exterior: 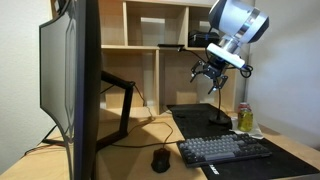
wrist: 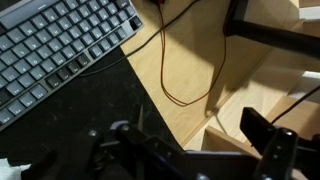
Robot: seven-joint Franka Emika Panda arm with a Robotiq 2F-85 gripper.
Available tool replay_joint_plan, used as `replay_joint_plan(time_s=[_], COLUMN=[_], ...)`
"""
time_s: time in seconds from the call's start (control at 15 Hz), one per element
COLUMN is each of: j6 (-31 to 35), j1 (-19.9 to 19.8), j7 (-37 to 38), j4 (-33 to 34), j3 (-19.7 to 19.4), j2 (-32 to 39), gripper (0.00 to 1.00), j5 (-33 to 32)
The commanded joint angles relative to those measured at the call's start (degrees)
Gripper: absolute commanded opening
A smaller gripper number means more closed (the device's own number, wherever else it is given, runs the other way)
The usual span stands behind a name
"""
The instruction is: Turn on the desk lamp
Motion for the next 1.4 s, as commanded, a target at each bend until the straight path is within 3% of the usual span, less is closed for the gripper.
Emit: replay_joint_plan(time_s=[0.0, 0.13, 0.27, 0.67, 0.73, 1.07, 1.33], j6=[-0.2, -0.5, -7.7, -5.8, -5.3, -5.3, -2.2], j1=[-2.4, -2.5, -3.3, -5.5, -4.9, -5.0, -5.6], j7=[0.2, 0.6, 0.7, 7.7, 5.2, 5.4, 13.7], j4=[1.1, 1.7, 7.1, 18.6, 14.2, 15.6, 26.6], j3=[2.1, 2.1, 2.2, 2.5, 2.3, 2.6, 3.7], j2=[0.9, 1.2, 6.2, 19.1, 15.1, 16.6, 28.4], gripper=[1.00, 1.00, 1.00, 1.00, 1.00, 1.00, 1.00], j5=[0.5, 0.7, 7.8, 19.9, 16.8, 16.9, 25.1])
